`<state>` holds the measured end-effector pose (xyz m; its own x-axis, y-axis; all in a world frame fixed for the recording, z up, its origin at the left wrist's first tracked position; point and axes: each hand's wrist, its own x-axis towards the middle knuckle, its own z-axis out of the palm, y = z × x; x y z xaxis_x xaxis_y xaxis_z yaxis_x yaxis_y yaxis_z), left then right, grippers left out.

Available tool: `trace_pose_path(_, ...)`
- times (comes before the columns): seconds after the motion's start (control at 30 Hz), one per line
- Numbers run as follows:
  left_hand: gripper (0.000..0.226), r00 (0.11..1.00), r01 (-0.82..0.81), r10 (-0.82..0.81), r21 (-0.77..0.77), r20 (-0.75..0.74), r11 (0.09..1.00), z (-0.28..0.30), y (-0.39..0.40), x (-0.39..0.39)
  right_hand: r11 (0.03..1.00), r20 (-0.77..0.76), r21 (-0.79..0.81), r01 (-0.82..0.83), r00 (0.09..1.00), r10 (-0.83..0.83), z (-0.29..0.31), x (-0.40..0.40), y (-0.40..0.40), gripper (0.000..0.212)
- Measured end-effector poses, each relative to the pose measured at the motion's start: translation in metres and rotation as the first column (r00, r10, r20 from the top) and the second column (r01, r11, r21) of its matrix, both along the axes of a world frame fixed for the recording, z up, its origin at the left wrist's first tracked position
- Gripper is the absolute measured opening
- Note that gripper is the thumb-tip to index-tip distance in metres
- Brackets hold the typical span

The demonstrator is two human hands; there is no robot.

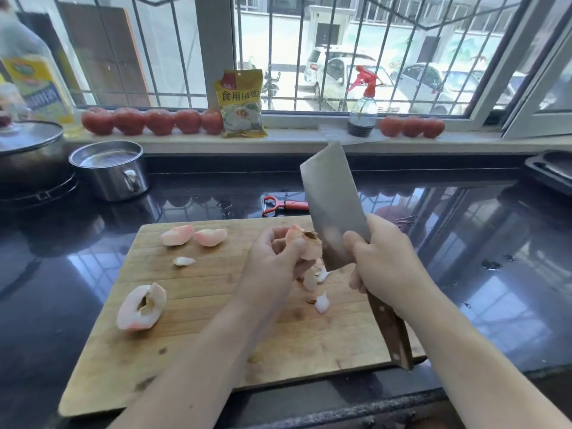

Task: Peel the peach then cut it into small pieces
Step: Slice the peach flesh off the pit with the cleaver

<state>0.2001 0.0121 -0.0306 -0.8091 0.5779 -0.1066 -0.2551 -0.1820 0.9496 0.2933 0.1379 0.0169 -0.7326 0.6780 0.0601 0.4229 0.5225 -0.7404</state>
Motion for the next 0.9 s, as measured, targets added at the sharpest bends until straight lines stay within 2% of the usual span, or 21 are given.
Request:
trace_pose_path(0.1,0.013,0.999,-0.036,0.034,-0.066,-0.018,0.997,-0.001,-0.005,-0.004,0.997,-0.004,-0.077,0.026,1.0,-0.026,0.005,0.009,0.01,0.011)
trace_pose_path(0.23,0.021,0.994,0.059,-0.059,0.008,0.088,0.998,0.011,-0.018,-0.009,0.985,-0.064,-0.171,0.016,0.998,-0.027,0.009,0.02,0.017,0.011)
trace_pose_path(0.3,0.027,0.982,0.097,-0.108,0.072,0.158,0.993,0.015,-0.026,-0.012,0.951,-0.152,-0.308,-0.033,0.988,-0.015,0.01,0.024,0.016,0.013)
trace_pose_path(0.4,0.036,0.97,0.108,-0.131,0.117,0.206,0.987,0.011,-0.034,-0.012,0.821,-0.254,-0.564,-0.086,0.965,-0.073,0.01,0.028,0.007,0.017)
trace_pose_path(0.53,0.043,0.957,0.06,-0.125,0.242,0.262,0.968,0.003,-0.034,-0.003,0.609,-0.26,-0.788,-0.095,0.947,-0.189,0.005,0.031,-0.016,0.018)
trace_pose_path(0.63,0.042,0.971,0.024,-0.088,0.276,0.222,0.961,-0.001,-0.033,0.003,0.541,-0.262,-0.832,-0.125,0.947,-0.185,-0.004,0.032,-0.03,0.02)
trace_pose_path(0.9,0.041,0.984,-0.04,-0.023,0.343,0.178,0.938,-0.007,-0.029,0.015,0.525,-0.255,-0.844,-0.11,0.943,-0.213,-0.018,0.029,-0.034,0.019)
